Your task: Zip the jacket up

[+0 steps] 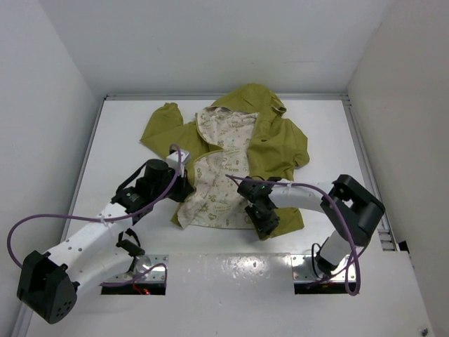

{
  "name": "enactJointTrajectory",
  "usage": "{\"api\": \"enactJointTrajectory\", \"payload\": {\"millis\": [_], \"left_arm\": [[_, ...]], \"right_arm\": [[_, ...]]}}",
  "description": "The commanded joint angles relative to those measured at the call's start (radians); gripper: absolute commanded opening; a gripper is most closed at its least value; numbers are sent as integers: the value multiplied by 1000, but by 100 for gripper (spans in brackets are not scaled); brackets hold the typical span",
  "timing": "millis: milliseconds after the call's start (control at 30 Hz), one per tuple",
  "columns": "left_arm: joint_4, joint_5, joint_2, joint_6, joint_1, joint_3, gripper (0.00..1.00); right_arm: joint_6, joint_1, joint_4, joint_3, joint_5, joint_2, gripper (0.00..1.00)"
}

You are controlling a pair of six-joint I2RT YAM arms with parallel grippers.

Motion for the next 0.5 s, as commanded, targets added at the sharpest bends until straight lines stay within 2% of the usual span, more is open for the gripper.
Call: {"api": "enactJointTrajectory", "payload": {"millis": [0, 33, 133, 167, 233, 400, 467], "left_arm": [[32, -1, -24, -2, 7, -8, 0], [32, -1, -24, -2, 7, -8, 0], [41, -1, -24, -2, 7, -8, 0], [41, -1, -24, -2, 7, -8, 0], [41, -1, -24, -2, 7, -8, 0], [41, 31, -51, 9, 7, -18, 0], [55, 68, -83, 9, 7, -29, 0]], "right_arm": [[-6, -7, 163, -80, 17, 78, 30], [-14, -7, 155, -69, 16, 73, 32], [-13, -9, 163, -78, 17, 43, 16], [-17, -7, 168, -86, 17, 37, 8], [-26, -9, 165, -86, 17, 44, 2], [-62, -9, 172, -98, -47, -52, 0], [-92, -9, 178, -105, -100, -169, 0]]}}
